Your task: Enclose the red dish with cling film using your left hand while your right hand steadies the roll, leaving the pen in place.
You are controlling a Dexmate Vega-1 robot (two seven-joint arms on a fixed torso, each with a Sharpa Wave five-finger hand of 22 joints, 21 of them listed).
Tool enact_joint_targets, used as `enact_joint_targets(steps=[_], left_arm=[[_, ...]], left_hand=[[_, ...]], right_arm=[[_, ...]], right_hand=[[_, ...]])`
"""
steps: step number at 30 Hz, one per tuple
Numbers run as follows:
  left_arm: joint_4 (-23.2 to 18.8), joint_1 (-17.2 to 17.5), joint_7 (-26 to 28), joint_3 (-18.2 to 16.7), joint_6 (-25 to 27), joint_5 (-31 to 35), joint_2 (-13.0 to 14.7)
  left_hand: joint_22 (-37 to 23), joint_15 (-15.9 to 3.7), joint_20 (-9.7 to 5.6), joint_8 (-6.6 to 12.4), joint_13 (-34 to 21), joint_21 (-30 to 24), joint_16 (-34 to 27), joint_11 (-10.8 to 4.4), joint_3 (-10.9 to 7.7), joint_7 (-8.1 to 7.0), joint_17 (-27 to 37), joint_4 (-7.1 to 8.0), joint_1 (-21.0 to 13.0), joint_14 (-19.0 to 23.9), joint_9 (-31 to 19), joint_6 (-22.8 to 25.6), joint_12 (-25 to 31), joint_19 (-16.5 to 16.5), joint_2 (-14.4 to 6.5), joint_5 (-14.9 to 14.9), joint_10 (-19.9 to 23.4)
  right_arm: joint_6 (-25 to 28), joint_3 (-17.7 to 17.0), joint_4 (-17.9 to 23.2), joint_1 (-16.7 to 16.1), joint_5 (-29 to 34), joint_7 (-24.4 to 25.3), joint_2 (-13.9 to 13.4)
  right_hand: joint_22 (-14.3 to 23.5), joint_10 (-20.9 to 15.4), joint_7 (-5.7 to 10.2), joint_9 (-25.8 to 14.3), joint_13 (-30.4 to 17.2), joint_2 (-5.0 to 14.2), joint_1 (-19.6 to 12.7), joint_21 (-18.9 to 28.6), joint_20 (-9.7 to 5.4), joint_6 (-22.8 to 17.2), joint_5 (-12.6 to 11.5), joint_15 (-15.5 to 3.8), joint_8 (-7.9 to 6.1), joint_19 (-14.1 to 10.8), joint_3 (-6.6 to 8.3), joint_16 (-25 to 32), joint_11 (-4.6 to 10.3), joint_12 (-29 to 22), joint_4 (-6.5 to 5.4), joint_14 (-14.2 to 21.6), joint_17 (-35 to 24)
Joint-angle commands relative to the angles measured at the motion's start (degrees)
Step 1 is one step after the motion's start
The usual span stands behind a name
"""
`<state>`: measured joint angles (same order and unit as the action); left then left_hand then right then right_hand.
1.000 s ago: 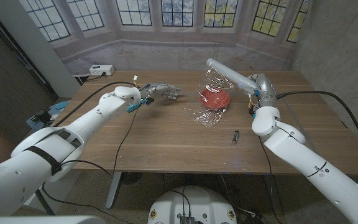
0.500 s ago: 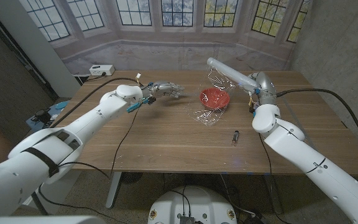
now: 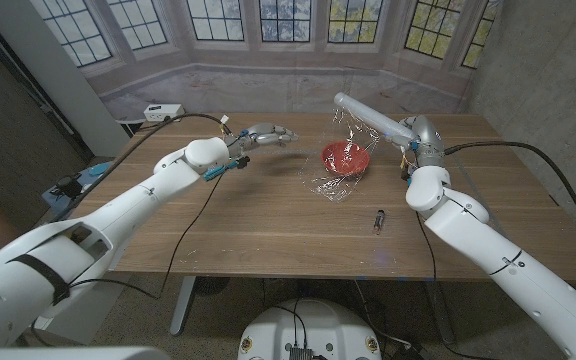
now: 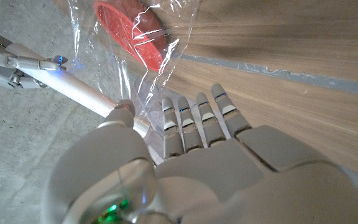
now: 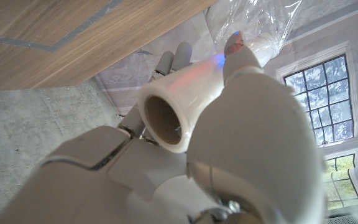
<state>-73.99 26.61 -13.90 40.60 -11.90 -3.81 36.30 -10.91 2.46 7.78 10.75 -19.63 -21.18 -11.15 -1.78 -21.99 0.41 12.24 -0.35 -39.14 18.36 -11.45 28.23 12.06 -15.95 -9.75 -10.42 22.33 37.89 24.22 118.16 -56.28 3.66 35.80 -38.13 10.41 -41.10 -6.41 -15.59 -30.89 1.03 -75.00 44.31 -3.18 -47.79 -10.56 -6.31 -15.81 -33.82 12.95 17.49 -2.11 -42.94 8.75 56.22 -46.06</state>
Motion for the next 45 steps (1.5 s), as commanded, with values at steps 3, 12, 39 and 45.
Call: enact_joint_targets(steps=[3, 12, 39, 45], left_arm=[[-1.9, 0.1, 0.8, 1.5, -5.9, 9.5, 2.2], [-1.9, -0.1, -1.6, 1.8, -5.8, 10.5, 2.1], [2.0, -3.5, -7.2, 4.0, -4.7, 12.0, 0.7], [3.9, -4.7, -8.4, 4.9, -5.5, 12.2, 0.0]], left_hand=[[0.0, -0.49, -0.77, -0.03, 1.0, 0.8, 0.2, -0.96, 0.12, -0.96, -0.3, 3.07, 2.7, -1.1, 0.1, -0.5, -0.3, 0.9, -1.0, -0.2, -0.4], [0.2, -1.36, -1.66, 0.27, 2.1, 1.4, 0.1, -1.52, 0.59, -1.79, -0.7, 5.92, 6.6, -1.3, 0.3, 0.1, 0.2, 1.4, -0.8, 0.3, 1.2], [0.4, -2.89, -3.20, 0.49, 3.8, 1.5, -0.4, -1.36, -0.09, -1.62, -1.5, 8.05, 10.3, 1.7, 0.6, 2.0, 0.6, -0.3, -0.6, 0.3, 3.8], [0.4, -3.08, -3.51, 0.21, 4.1, 1.8, -0.2, -1.14, -0.11, -1.44, -1.6, 8.48, 11.1, 1.4, 0.6, 1.4, 0.4, 0.0, -0.6, 0.3, 3.6]], right_arm=[[-1.0, -0.7, -1.8, 0.6, -1.3, 0.2, 0.5], [-1.5, -1.5, -2.5, 0.4, -2.3, 0.3, 0.2], [-3.0, -0.4, -6.4, 3.1, -4.3, -0.4, 0.7], [-3.0, -0.2, -6.7, 3.4, -4.6, -0.4, 0.8]], right_hand=[[0.0, -7.8, 8.99, -0.2, -0.2, 7.54, 0.1, 0.6, -1.54, -9.5, -0.3, -6.07, -0.13, 0.2, 0.20, -0.4, 7.41, -0.2, -0.20, 2.0, -0.2], [0.0, -7.8, 9.08, -0.2, -0.2, 7.55, 0.0, 0.8, -1.53, -9.5, -0.3, -6.11, -0.05, 0.3, 0.18, -0.5, 7.63, -0.1, -0.15, 2.0, -0.2], [0.0, -8.0, 9.01, -0.4, -0.3, 7.64, -0.1, 1.1, -1.57, -9.3, -0.3, -6.21, 0.15, 0.5, 0.11, -0.7, 7.63, 0.0, -0.15, 2.2, -0.3], [0.0, -8.0, 9.03, -0.4, -0.3, 7.64, 0.0, 1.2, -1.64, -9.5, -0.3, -6.10, 0.13, 0.5, 0.04, -0.7, 7.67, 0.0, -0.22, 2.2, -0.3]])
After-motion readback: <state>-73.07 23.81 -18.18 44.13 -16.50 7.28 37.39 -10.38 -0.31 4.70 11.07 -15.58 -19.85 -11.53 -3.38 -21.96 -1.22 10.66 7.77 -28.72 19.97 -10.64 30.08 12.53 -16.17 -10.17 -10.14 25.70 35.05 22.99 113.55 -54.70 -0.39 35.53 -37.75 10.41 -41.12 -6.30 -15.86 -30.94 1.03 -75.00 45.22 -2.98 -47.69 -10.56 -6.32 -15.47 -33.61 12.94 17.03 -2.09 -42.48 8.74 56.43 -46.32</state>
